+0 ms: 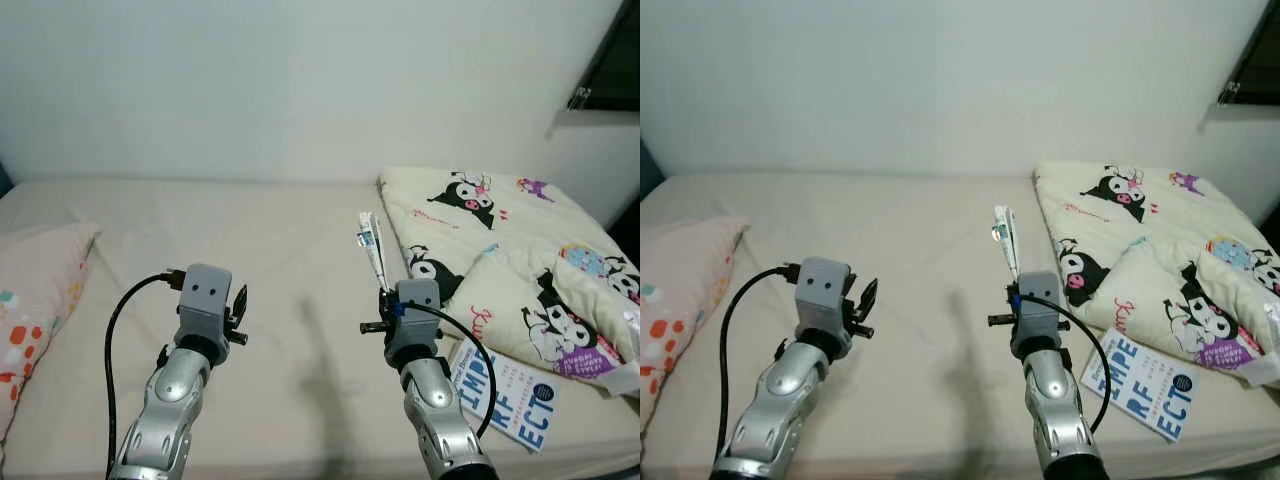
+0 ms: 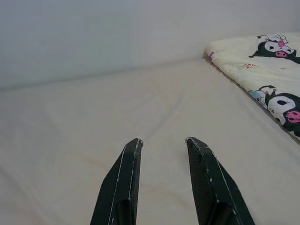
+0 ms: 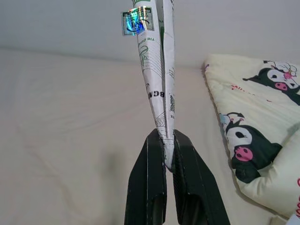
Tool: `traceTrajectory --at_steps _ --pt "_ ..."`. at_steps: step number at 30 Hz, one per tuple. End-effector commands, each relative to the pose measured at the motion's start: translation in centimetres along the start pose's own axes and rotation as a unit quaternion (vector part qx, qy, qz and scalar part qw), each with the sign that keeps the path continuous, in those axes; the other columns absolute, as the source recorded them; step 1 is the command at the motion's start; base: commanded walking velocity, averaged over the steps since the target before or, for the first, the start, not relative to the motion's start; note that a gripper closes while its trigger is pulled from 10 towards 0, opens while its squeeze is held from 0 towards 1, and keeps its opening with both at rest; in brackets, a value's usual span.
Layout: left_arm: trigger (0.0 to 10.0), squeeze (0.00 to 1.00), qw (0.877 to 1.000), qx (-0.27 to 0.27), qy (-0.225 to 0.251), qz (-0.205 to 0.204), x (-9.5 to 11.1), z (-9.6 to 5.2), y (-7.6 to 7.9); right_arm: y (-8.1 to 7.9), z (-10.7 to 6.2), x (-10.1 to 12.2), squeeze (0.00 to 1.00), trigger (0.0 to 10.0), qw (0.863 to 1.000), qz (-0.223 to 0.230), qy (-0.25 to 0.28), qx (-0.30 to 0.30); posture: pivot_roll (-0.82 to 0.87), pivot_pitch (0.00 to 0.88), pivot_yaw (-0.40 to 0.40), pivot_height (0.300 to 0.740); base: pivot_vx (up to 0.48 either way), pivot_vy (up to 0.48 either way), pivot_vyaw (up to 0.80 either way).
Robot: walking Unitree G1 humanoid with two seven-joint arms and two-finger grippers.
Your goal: Clean up the room
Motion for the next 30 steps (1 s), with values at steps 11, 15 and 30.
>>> traceTrajectory --at_steps 11,15,30 --pt "10.0 0.00 1.000 -0.001 -0.007 -0.003 -0.5 0.1 0.0 0.2 -0.2 -0.7 0.00 10.0 1.000 0.003 -0.021 0.000 0.09 0.000 -0.093 0.740 0.000 0.000 0.00" --pt "10.0 0.00 1.000 0.000 -0.018 -0.003 -0.9 0.1 0.0 -0.1 -0.3 -1.1 0.00 10.0 0.999 0.009 -0.031 0.005 0.09 0.000 -0.098 0.740 0.000 0.000 0.00" --pt "10.0 0.00 0.999 0.023 -0.031 -0.010 -1.4 -0.3 -0.9 -1.0 -0.5 -1.4 0.00 10.0 0.999 -0.005 -0.033 0.012 0.09 0.005 -0.091 0.740 0.000 0.000 0.00"
Point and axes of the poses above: a point about 5 cm out from each wrist's last joint towards the gripper, its own z axis pointing out of the wrist towards the gripper, its own x axis along the axis of the wrist's last joint, y = z × x, the point moved 3 cm from there along z, pointing out of the wrist towards the gripper, and after that the axes turned 11 degrees about -z, right-handed, at the moved point
